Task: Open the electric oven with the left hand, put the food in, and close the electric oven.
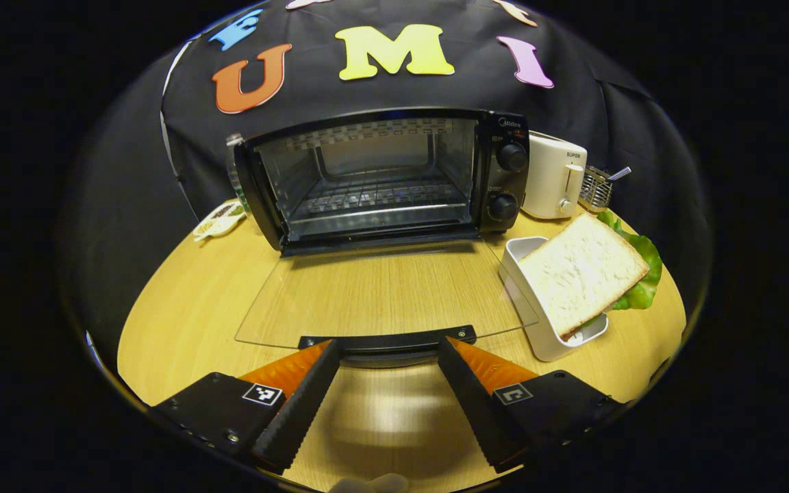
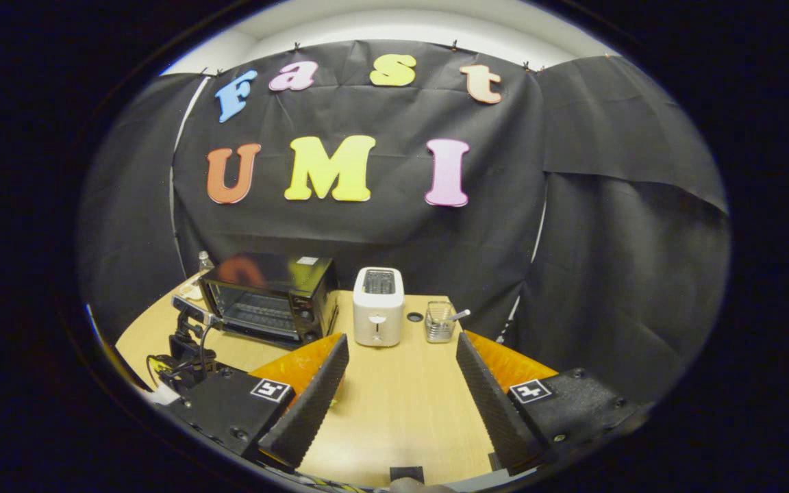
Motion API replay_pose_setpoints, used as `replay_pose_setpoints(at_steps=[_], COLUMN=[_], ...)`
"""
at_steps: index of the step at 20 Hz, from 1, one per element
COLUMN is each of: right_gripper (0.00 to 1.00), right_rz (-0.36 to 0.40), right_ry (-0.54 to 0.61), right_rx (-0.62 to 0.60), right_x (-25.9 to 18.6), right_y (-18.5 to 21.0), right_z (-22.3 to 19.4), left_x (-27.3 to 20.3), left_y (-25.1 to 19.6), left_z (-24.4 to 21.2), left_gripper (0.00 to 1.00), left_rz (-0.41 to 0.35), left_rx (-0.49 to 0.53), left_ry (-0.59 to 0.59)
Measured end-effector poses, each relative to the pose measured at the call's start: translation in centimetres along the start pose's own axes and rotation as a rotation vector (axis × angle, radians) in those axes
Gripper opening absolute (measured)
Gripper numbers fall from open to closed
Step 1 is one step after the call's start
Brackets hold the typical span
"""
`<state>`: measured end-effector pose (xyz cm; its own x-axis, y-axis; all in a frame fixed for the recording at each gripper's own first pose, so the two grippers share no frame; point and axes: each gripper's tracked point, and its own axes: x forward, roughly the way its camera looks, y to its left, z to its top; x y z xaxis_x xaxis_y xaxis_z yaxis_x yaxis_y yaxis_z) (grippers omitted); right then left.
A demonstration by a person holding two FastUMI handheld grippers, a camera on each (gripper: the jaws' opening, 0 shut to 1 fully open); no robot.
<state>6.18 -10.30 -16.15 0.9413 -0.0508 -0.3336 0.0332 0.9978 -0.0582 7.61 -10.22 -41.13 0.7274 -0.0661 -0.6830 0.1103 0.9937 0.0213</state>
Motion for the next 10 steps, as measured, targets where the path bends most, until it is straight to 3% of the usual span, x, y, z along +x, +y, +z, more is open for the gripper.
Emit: replay_pose_setpoints(at_steps=[1,2,4,5,10], right_gripper=[0.96,1.0,0.96,1.0,0.98], right_rz=[0.015,0.038,0.097,0.129,0.255], right_ry=[0.017,0.042,0.081,0.105,0.23], right_rx=[-0.006,0.006,0.062,0.09,0.179], right_x=[0.6,1.4,2.9,3.7,8.3], right_y=[0.0,0.3,1.4,2.1,5.8], right_z=[-0.9,-2.1,-4.2,-5.4,-11.4], left_x=[-0.8,-1.7,-4.0,-5.4,-12.7], left_y=[0.0,0.2,1.0,1.2,4.4], left_z=[0.4,1.0,2.4,3.6,9.1], left_gripper=[0.96,0.96,0.96,0.96,0.96], left_rz=[-0.006,-0.009,-0.009,-0.015,0.017], left_rx=[-0.014,-0.029,-0.054,-0.068,-0.065], left_ry=[-0.014,-0.029,-0.069,-0.108,-0.266])
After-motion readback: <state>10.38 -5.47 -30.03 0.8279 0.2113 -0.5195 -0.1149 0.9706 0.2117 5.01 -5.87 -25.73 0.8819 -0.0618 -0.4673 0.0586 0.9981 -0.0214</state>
